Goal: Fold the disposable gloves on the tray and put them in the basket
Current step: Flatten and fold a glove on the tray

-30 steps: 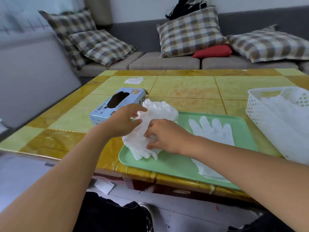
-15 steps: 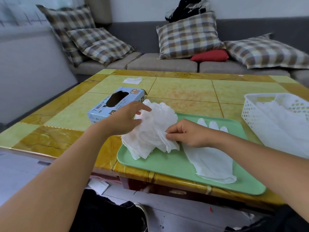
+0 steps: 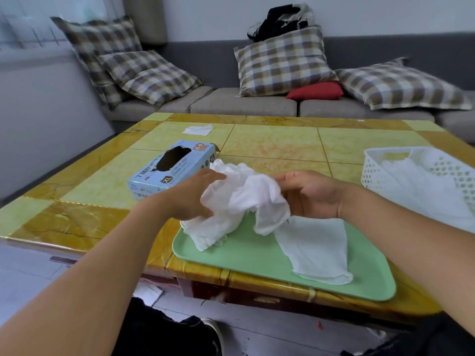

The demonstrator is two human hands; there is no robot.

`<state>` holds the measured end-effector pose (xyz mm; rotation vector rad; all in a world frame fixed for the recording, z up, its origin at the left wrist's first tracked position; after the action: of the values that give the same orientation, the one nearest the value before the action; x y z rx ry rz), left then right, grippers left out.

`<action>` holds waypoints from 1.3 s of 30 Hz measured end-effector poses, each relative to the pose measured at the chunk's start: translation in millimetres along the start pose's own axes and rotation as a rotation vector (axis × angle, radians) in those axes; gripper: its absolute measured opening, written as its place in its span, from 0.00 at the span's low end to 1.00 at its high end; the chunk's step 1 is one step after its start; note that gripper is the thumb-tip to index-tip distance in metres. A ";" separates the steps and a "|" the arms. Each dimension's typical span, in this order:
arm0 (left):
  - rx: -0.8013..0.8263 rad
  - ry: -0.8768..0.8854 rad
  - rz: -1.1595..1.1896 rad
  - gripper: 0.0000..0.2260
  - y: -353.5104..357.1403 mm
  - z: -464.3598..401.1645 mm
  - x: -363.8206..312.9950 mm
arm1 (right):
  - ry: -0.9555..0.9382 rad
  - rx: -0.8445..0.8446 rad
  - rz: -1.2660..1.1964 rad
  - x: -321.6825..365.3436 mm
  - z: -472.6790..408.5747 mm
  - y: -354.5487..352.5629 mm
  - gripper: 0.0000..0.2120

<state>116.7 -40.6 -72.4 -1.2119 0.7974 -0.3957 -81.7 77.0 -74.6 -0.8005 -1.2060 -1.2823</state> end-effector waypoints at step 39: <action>0.100 -0.129 0.985 0.10 19.1 -34.0 -153.8 | -0.072 -0.549 0.138 19.3 84.4 -64.5 0.17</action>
<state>-14.2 44.4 -43.8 -0.6239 1.1350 0.4416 -164.5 140.7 -47.1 -1.3105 -0.8368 -1.4986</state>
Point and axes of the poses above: each hand's wrist, its own z-axis away from the middle knuckle, its own y-axis out of the palm, x = y × z, the point moved 5 cm from there along -z, towards the middle knuckle, and after that the axes turned 1 degree about -y, right-handed, at the moved point
